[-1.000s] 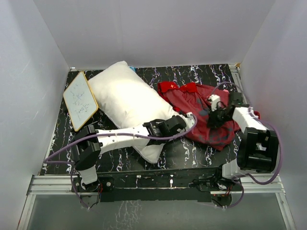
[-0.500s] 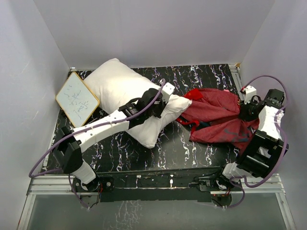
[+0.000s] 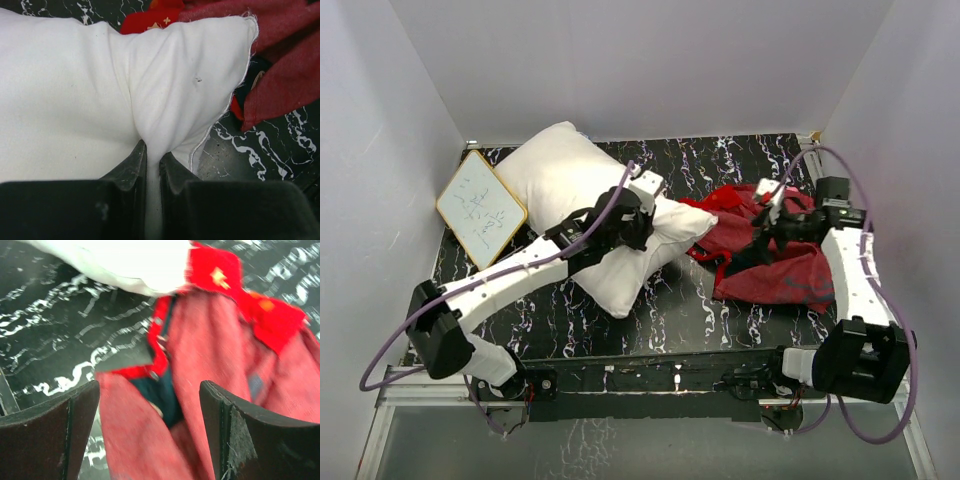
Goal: Put the pillow into the pillowcase
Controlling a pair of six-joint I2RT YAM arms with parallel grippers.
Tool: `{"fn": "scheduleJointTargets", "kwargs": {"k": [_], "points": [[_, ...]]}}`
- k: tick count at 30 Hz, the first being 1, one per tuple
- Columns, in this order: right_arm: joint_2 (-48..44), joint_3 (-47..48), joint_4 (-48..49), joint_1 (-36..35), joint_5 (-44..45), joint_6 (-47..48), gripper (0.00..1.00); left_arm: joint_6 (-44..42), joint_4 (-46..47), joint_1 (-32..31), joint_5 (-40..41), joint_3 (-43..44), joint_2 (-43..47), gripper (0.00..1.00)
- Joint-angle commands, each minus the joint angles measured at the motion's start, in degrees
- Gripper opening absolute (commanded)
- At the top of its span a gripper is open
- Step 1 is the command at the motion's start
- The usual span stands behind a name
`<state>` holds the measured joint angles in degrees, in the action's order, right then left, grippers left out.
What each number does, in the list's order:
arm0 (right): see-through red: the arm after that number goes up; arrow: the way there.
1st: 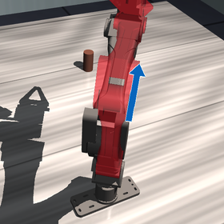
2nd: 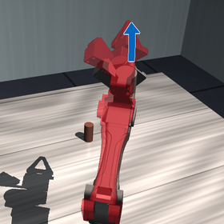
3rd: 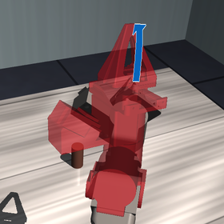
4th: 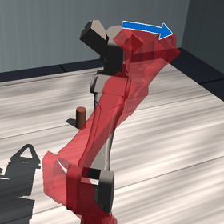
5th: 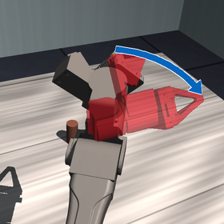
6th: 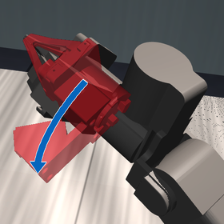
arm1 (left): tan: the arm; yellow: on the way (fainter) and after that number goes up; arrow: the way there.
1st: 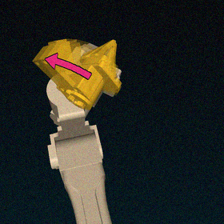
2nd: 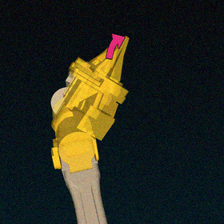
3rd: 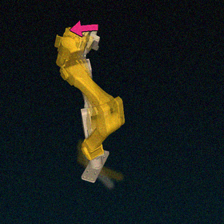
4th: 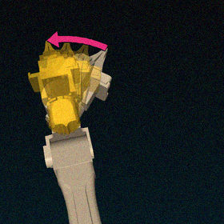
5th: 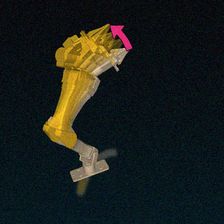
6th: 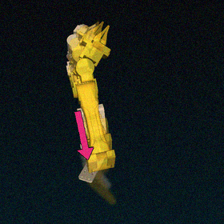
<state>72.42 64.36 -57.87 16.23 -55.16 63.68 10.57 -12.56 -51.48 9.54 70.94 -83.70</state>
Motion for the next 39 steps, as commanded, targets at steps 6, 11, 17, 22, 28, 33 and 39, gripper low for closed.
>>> {"fn": "scheduleJointTargets", "kwargs": {"k": [6, 11, 17, 22, 28, 33, 39], "points": [[5.03, -4.72, 31.53, -18.55, 13.54, -19.63, 0.78, 3.06, 2.95, 2.78, -0.56, 5.07, 10.19, 0.0], [11.36, -4.74, 38.49, -18.81, 25.79, -27.62, 0.67, 2.37, 3.46, 3.34, 1.98, 4.76, 13.6, 0.0], [12.78, -9.11, 44.63, -19.2, 34.87, -27.65, 0.67, 1.47, 2.8, 3.69, 2.97, 2.99, 16.89, 0.0], [15.65, -9.12, 45.18, -19.65, 38.72, -27.16, 0.43, 2.28, 3.06, 3.77, -0.16, 1.61, 17.51, 0.0], [13.02, -1.63, 46.79, -19.63, 32.09, -33.07, 0.08, 2.56, 4.68, 3.75, -4.17, -1.98, 17.89, 0.0], [19.28, 8.07, 53.95, -19.63, 38.23, -38.97, 0.08, 2.43, 6.0, 3.82, -5.98, -4.57, 17.68, 0.0], [31.72, 18.5, 53.05, -19.56, 42.83, -40.73, 0.56, 2.0, 6.62, 3.76, -6.18, -6.96, 17.48, 0.0]]}}
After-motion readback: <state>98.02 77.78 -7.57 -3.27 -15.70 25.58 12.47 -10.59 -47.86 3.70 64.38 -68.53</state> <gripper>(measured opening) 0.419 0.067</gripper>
